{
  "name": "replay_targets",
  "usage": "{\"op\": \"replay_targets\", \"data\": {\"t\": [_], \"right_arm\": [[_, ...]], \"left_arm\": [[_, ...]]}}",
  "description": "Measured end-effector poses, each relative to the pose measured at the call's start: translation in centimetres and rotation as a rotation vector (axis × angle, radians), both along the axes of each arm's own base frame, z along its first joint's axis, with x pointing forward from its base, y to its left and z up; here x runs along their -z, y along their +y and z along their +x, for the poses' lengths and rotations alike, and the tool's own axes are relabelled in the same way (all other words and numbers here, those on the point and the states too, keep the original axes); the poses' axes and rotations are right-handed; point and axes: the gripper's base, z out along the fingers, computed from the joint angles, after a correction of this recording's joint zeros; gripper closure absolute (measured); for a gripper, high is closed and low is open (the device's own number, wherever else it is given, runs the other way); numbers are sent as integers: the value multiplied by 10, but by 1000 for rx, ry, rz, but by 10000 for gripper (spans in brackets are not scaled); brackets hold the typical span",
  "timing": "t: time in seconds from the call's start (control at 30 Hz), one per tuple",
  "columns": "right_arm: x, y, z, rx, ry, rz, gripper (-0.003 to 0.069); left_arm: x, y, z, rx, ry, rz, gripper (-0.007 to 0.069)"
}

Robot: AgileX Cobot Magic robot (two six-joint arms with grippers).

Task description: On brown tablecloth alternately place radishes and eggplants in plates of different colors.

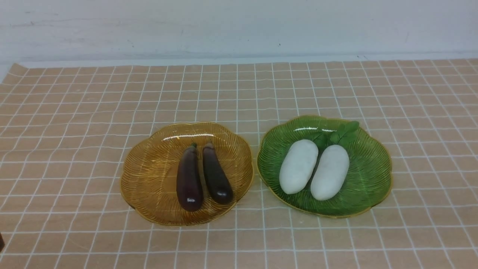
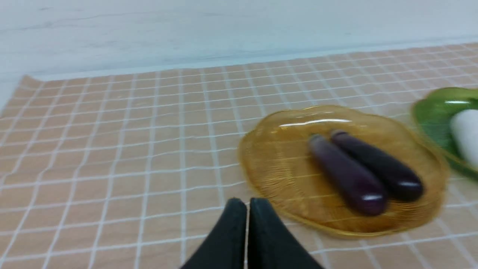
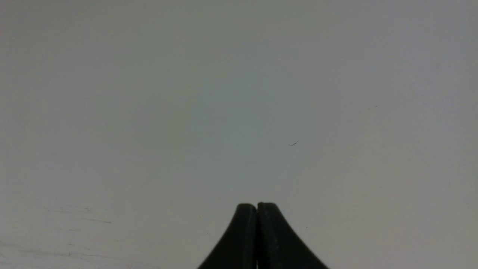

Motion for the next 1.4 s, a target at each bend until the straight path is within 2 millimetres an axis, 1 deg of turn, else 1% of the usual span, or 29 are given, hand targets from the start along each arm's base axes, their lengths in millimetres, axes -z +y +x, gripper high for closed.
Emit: {"op": "replay_targets", "data": {"t": [0.13,0.17,0.3,0.37,0.57,1.27,1.33,1.4], "right_arm": [[0,0,0,0,0,0,674],[0,0,0,0,0,0,674],[1,0,0,0,3,-1,674],[1,0,0,0,3,-1,674],[1,0,0,0,3,-1,674],[1,0,0,3,5,-7,674],[4,0,0,13,22,-26,674],[15,-1,3,66,82,-52,674]], "left_arm": [[26,3,2,-65,14,1,628],[37,3,3,-80,41,4,628],[65,4,6,-95,118,19,628],[74,4,7,-90,143,37,628],[72,4,8,-83,109,54,628],[72,3,8,-82,104,56,628],[72,3,8,-82,103,56,628],[72,3,8,-82,103,56,628]]}}
